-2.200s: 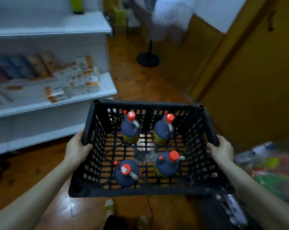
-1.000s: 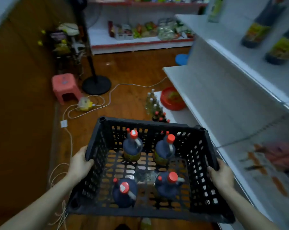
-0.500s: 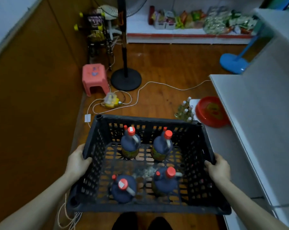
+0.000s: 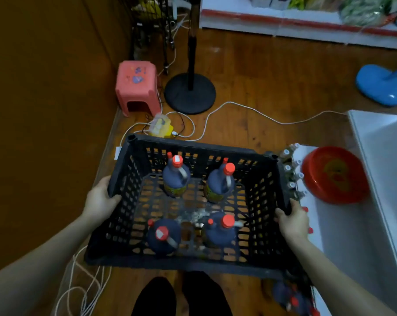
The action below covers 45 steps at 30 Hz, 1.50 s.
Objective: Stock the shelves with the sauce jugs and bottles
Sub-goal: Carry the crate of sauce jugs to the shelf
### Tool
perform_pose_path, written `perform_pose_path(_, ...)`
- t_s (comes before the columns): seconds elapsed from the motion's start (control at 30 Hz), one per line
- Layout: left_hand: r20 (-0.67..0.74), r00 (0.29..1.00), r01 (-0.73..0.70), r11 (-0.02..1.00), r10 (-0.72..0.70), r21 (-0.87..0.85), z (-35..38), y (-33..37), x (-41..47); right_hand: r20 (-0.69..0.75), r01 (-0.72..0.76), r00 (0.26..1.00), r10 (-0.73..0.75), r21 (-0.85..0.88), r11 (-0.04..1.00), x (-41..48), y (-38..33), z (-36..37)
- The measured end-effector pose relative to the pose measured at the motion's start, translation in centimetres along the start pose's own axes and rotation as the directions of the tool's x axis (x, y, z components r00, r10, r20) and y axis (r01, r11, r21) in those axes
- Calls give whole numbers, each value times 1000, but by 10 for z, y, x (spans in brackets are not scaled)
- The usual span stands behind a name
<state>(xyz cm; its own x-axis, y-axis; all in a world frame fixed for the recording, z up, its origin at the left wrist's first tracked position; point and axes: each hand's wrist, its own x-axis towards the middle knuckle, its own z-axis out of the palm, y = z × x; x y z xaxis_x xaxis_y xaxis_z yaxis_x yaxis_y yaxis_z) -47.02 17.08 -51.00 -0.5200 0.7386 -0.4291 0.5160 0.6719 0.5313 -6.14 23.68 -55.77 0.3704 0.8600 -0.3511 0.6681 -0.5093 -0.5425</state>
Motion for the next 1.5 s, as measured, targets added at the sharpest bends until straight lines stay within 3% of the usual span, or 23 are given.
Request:
perform_pose_path(0.43,-15,1000,-28,1000,28,-3,136,-68,190,-15,53,998,-53,-27,998,154,22,179)
perform_pose_path(0.73,-65,993,-102,994,99,-44,200,-116,265,-59,93,994,-92,14,996,202,52,268)
perform_pose_path(0.93,-79,988,-137,990,134,-26,219,-139,296,-93,95,991,-92,35,995,217,62,301)
perform_pose_path(1.1,-114,971,-215,976,210,-28,232,-143,329,-123,188,975,-184,19,982,242,59,320)
perform_pose_path(1.5,-157,954,-261,965,256,-12,225,-110,379,-120,183,976,-181,9,983,296,23,317)
